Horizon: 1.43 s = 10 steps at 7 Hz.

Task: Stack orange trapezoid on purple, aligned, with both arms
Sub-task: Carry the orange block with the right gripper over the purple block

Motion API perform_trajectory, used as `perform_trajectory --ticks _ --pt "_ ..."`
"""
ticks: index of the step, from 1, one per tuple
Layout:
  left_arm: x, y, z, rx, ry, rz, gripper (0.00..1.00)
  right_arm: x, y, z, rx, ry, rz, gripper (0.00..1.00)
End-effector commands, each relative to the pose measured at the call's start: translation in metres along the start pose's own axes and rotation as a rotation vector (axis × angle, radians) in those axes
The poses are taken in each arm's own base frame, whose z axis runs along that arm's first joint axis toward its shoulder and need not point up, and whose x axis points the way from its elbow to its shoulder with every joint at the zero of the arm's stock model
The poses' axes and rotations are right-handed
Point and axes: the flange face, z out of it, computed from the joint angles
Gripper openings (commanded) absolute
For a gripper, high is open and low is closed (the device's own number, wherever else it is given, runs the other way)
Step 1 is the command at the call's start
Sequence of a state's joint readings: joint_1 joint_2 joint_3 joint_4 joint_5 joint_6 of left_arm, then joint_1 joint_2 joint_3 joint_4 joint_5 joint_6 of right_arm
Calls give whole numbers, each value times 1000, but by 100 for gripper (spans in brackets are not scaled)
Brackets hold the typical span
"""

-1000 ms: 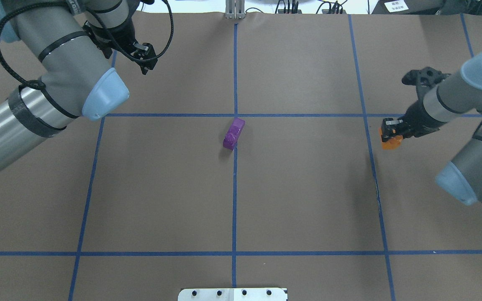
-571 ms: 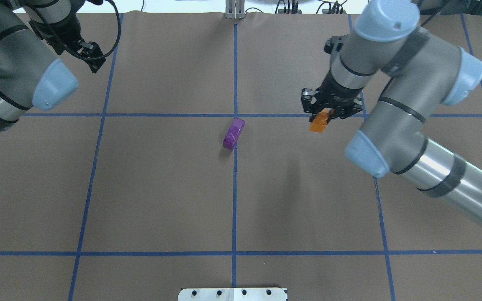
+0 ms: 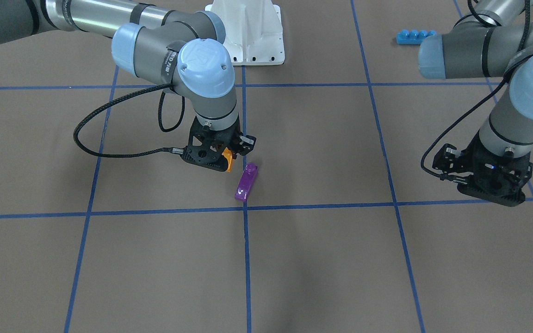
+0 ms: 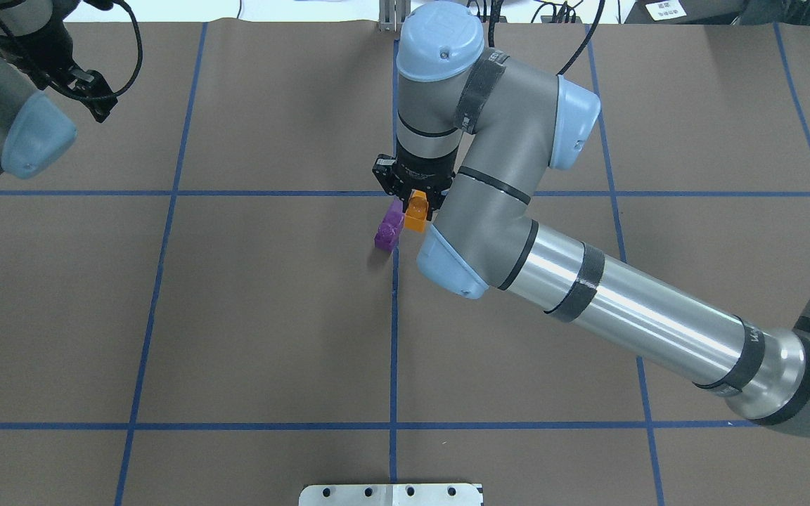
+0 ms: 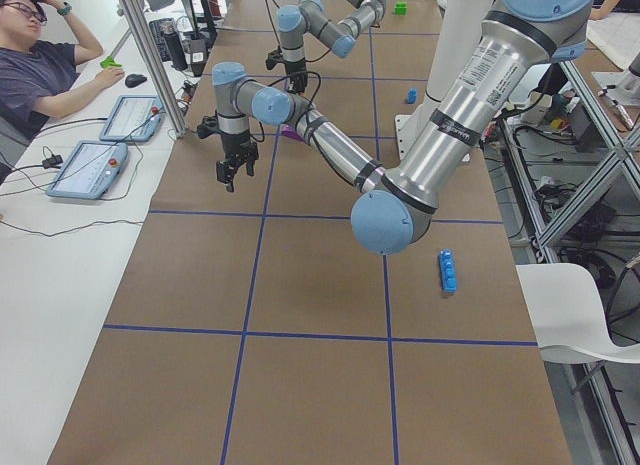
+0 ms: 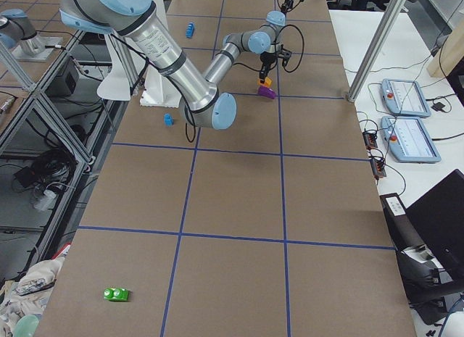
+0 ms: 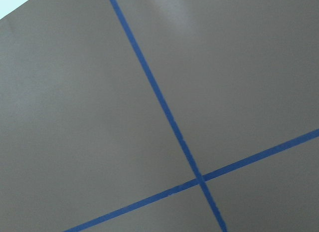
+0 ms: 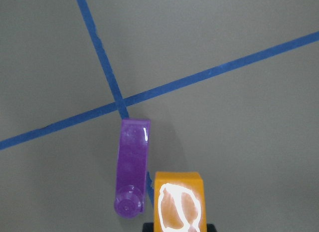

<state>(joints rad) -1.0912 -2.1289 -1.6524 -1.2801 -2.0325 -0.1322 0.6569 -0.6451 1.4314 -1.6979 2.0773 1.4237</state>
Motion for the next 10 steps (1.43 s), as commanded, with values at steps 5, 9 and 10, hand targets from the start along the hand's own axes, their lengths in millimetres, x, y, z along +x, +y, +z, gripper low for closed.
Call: perform_trajectory --ticks 5,9,10 --pt "-5 3 12 1 -1 5 100 -33 4 42 32 -9 91 0" --pt "-6 3 13 -1 -1 3 100 -35 7 49 36 -4 85 0" --pt "-5 2 14 -2 -1 4 100 -37 9 46 37 -15 81 0"
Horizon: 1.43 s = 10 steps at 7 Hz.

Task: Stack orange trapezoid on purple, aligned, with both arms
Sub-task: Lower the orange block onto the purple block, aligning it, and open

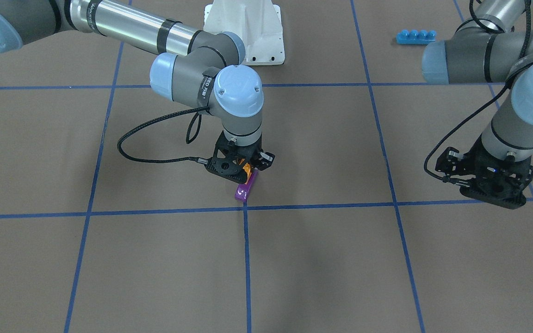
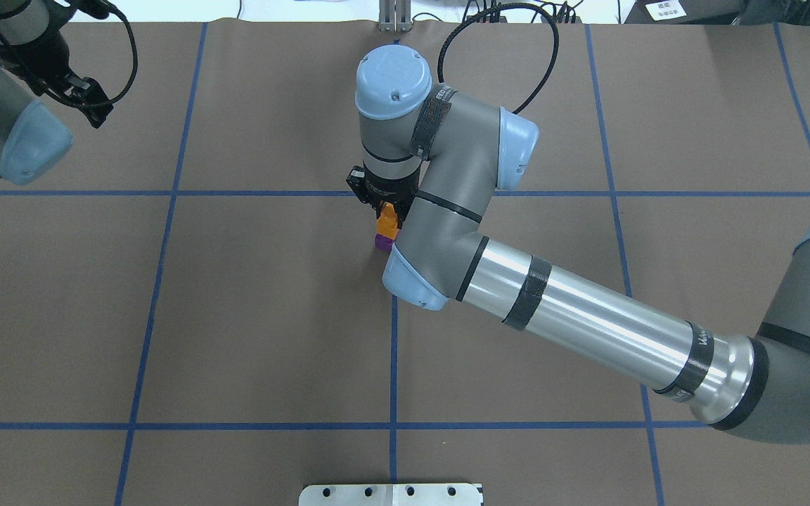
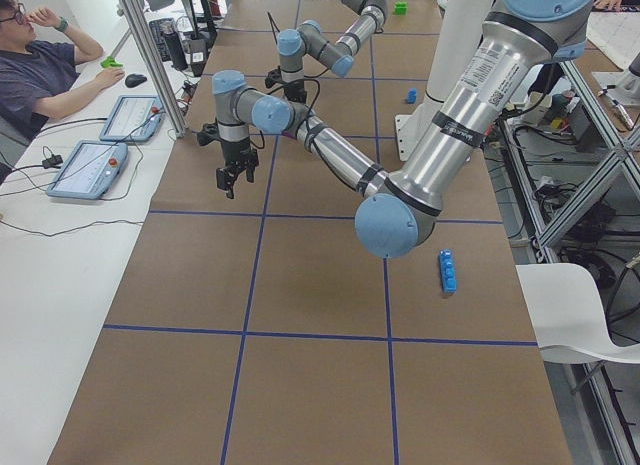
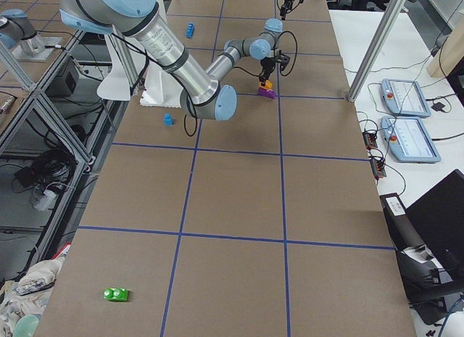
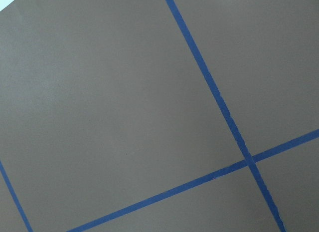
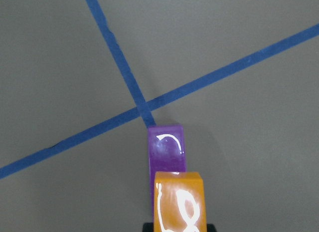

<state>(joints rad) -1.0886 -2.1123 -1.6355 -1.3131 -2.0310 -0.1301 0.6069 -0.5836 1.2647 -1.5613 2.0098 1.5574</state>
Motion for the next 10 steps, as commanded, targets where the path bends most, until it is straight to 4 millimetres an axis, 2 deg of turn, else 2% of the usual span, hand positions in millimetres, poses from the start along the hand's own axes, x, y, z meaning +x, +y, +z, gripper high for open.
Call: perform_trajectory --ticks 1,7,10 --pt "1 0 0 -1 0 0 100 -2 2 -1 -1 -21 -11 0" --pt "1 0 4 -6 1 -5 100 -1 7 19 13 -11 -22 0" --pt "1 0 5 -9 0 -8 100 -1 8 23 18 -28 -34 0"
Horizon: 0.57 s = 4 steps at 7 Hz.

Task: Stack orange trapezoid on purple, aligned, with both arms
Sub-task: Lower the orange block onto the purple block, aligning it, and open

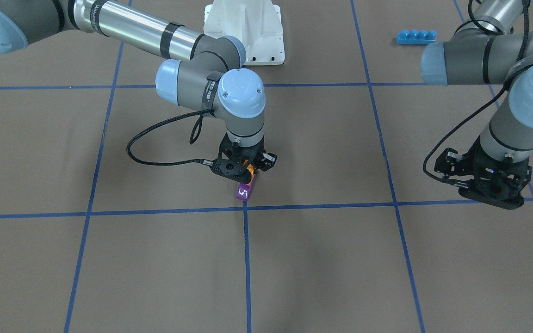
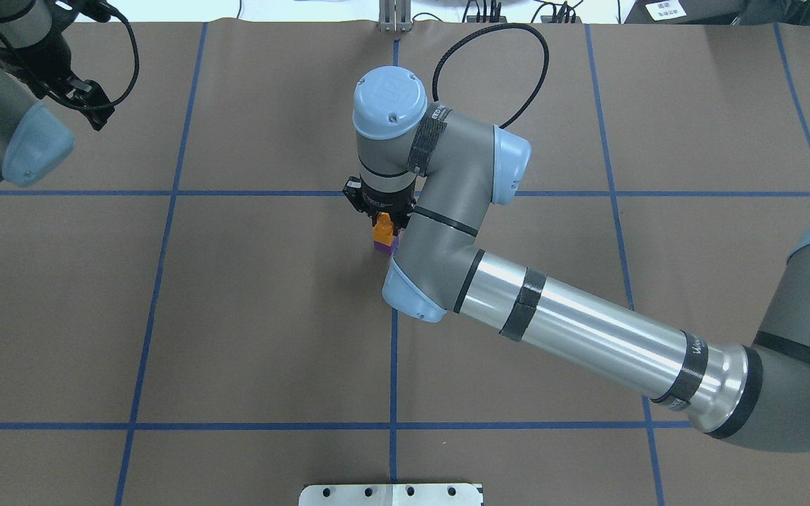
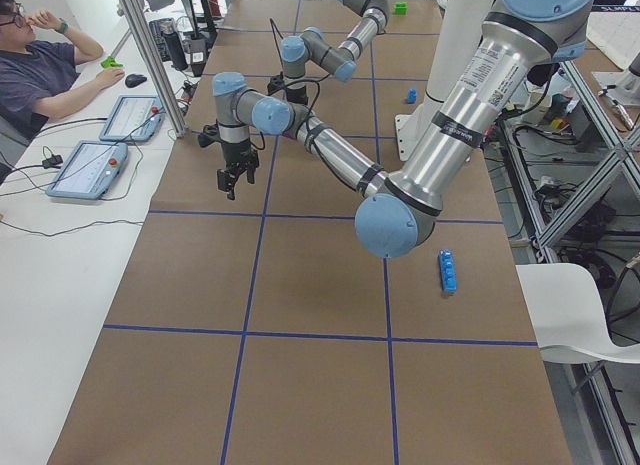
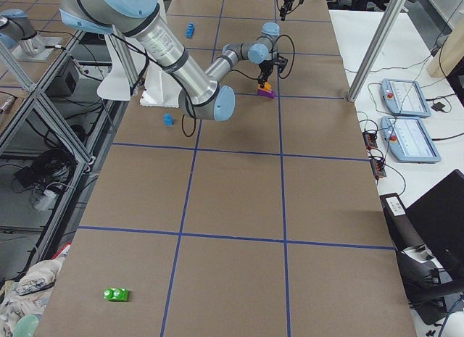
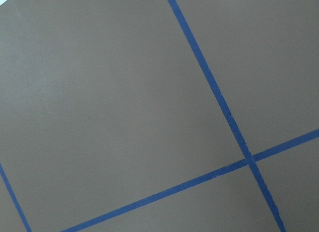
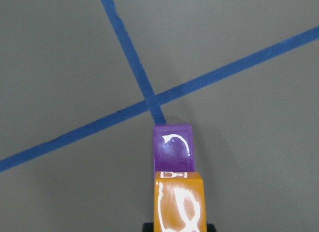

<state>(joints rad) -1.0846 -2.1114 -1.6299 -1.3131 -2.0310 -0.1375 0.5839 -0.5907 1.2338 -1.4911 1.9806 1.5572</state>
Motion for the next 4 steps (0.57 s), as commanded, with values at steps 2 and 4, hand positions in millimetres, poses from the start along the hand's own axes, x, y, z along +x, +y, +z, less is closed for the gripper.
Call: perform_trajectory --ticks 2,4 --pt "0 0 1 -1 0 0 100 0 0 2 4 -8 -4 91" --pt "-1 0 1 -3 0 0 100 0 1 1 3 -10 -11 100"
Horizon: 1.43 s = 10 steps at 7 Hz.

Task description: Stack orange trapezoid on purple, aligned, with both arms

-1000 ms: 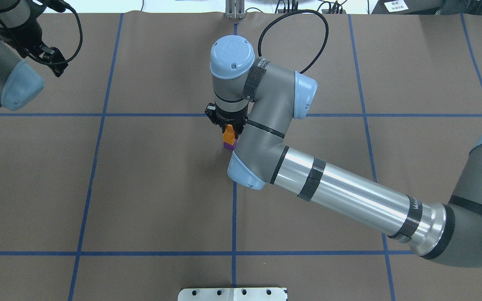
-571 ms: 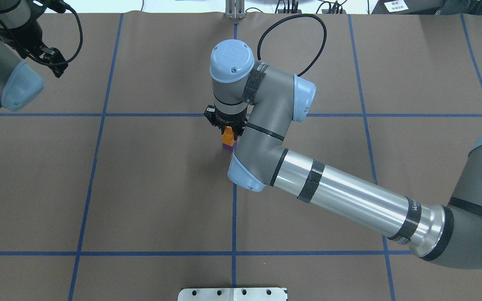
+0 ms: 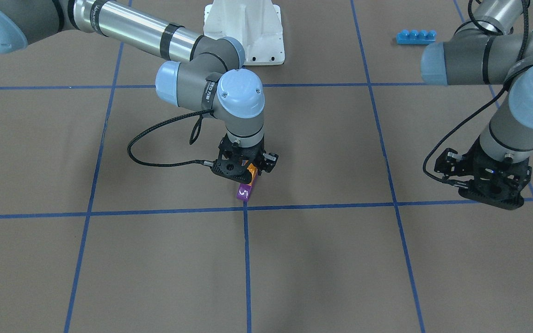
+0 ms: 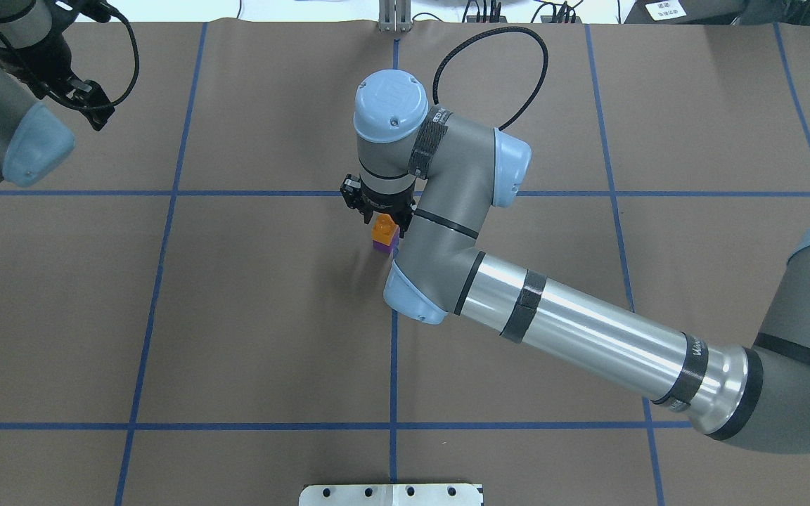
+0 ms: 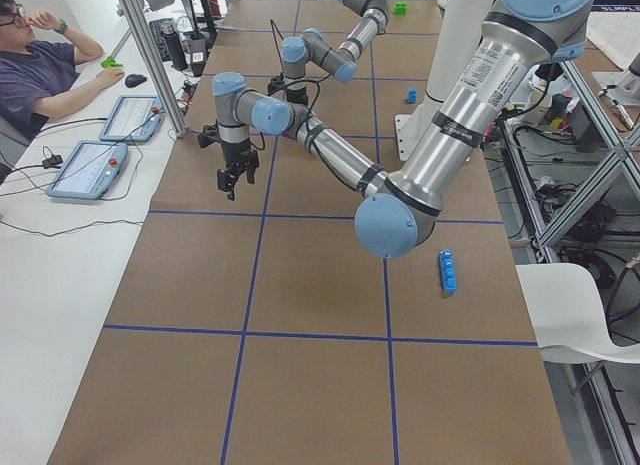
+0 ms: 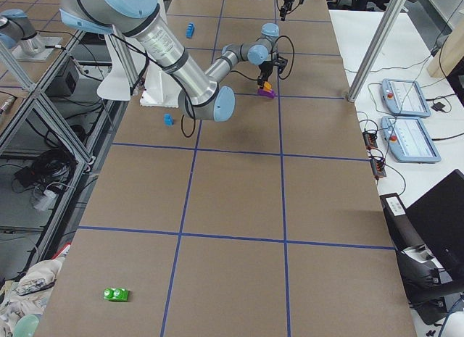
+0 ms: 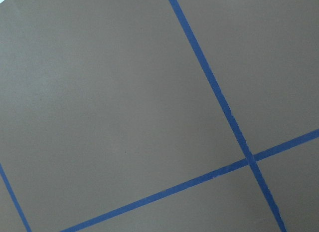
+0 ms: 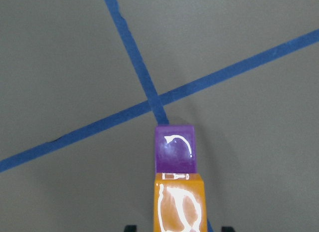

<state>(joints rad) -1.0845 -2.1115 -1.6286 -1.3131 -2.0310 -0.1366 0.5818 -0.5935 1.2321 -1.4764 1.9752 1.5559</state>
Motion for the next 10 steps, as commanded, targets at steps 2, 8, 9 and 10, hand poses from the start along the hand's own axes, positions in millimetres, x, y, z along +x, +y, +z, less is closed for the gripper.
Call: perform_trajectory --ticks 2,8,9,10 --pt "1 -2 -3 25 3 15 100 -5 -14 -48 16 -71 -7 100" --pt "-210 155 36 139 97 -70 100 334 -211 -149 98 -52 -342 100" --pt "-251 195 33 149 96 -149 100 400 -240 -153 84 -33 -368 100" --pt "-282 218 27 168 124 -163 100 462 -255 -147 95 7 -362 100"
